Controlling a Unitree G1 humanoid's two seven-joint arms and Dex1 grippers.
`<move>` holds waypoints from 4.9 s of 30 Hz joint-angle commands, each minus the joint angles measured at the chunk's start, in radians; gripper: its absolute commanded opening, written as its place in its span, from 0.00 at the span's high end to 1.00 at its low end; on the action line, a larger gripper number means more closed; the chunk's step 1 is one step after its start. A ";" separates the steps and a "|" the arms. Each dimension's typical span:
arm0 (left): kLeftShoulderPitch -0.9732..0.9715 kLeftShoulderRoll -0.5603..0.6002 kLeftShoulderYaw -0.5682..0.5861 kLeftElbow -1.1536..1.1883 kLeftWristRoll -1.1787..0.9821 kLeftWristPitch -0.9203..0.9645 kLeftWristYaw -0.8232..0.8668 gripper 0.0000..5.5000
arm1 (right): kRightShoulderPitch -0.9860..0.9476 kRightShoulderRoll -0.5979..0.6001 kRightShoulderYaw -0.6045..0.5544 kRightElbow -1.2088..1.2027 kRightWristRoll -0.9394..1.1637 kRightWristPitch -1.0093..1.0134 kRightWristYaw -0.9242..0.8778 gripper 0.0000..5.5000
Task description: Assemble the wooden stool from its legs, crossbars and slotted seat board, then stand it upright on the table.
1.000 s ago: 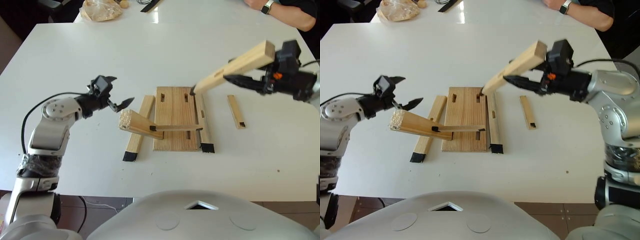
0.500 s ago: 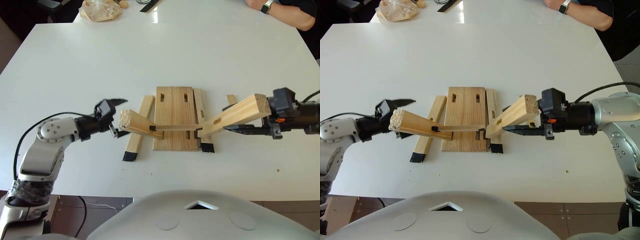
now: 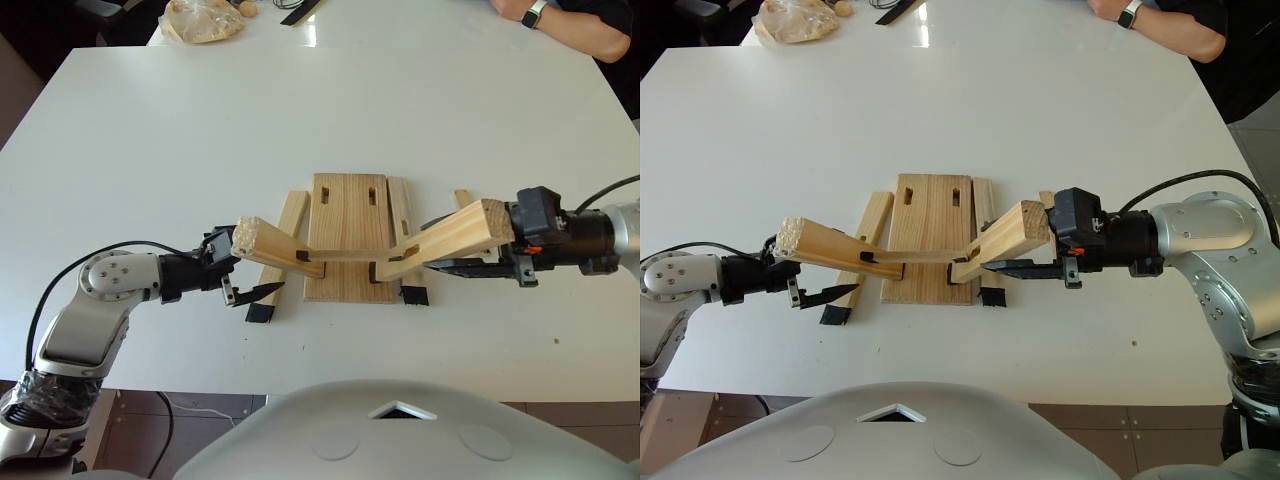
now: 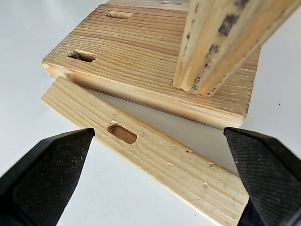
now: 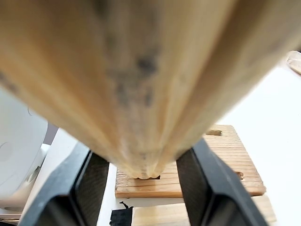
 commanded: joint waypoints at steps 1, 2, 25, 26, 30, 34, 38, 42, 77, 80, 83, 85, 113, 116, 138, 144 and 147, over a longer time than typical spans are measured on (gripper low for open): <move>-0.008 0.004 -0.017 -0.007 0.016 -0.011 -0.008 0.07 | -0.020 0.007 0.015 0.023 -0.032 -0.027 -0.004 0.63; -0.008 0.005 -0.019 -0.007 0.017 -0.012 -0.008 0.07 | -0.021 0.007 0.017 0.031 -0.038 -0.032 -0.003 0.63; -0.004 -0.027 -0.043 -0.045 0.019 -0.002 0.042 0.07 | 0.012 -0.073 0.069 0.106 -0.103 -0.100 0.089 0.63; -0.003 -0.028 -0.045 -0.049 0.019 -0.002 0.043 0.07 | 0.004 -0.070 0.079 0.108 -0.106 -0.103 0.090 0.63; 0.015 -0.016 -0.057 -0.088 0.021 0.003 0.034 0.07 | -0.012 -0.059 0.106 0.106 -0.115 -0.110 0.085 0.63; 0.039 0.007 -0.063 -0.110 0.031 -0.001 0.015 0.07 | -0.007 -0.056 0.116 0.110 -0.124 -0.121 0.078 0.63; 0.045 0.015 -0.077 -0.145 0.047 0.000 0.013 0.07 | 0.006 -0.058 0.114 0.118 -0.132 -0.132 0.074 0.63; 0.014 -0.031 -0.106 -0.211 0.027 0.043 0.054 0.07 | 0.013 -0.055 0.123 0.134 -0.147 -0.148 0.071 0.63; -0.160 -0.117 -0.144 -0.168 -0.034 0.170 0.100 0.07 | -0.119 -0.075 0.440 0.323 -0.367 -0.213 0.097 0.63; -0.139 -0.062 -0.073 -0.161 -0.090 0.185 0.045 0.07 | -0.115 -0.091 0.426 0.311 -0.335 -0.202 0.098 0.63; -0.124 0.004 0.018 -0.125 -0.178 0.222 -0.052 0.07 | -0.118 -0.101 0.416 0.306 -0.319 -0.198 0.100 0.63; -0.154 0.028 0.061 -0.037 -0.213 0.237 -0.097 0.07 | -0.122 -0.104 0.413 0.306 -0.317 -0.198 0.100 0.63; -0.760 -0.265 -0.129 0.083 -0.486 0.566 -0.150 0.46 | -0.233 -0.041 0.531 0.367 -0.365 -0.233 0.079 0.63; -0.762 -0.288 -0.153 0.083 -0.472 0.565 -0.136 0.56 | -0.239 -0.037 0.540 0.370 -0.366 -0.236 0.075 0.63; -0.623 -0.288 -0.413 0.381 -0.131 0.224 -0.160 1.00 | -0.269 -0.028 0.575 0.395 -0.374 -0.250 0.086 0.63; -0.796 -0.333 -0.013 0.331 -0.509 0.461 0.029 1.00 | -0.262 -0.032 0.571 0.390 -0.368 -0.247 0.076 0.63; -0.816 -0.273 0.122 0.297 -0.628 0.560 0.089 0.96 | -0.251 -0.036 0.566 0.383 -0.365 -0.245 0.069 0.63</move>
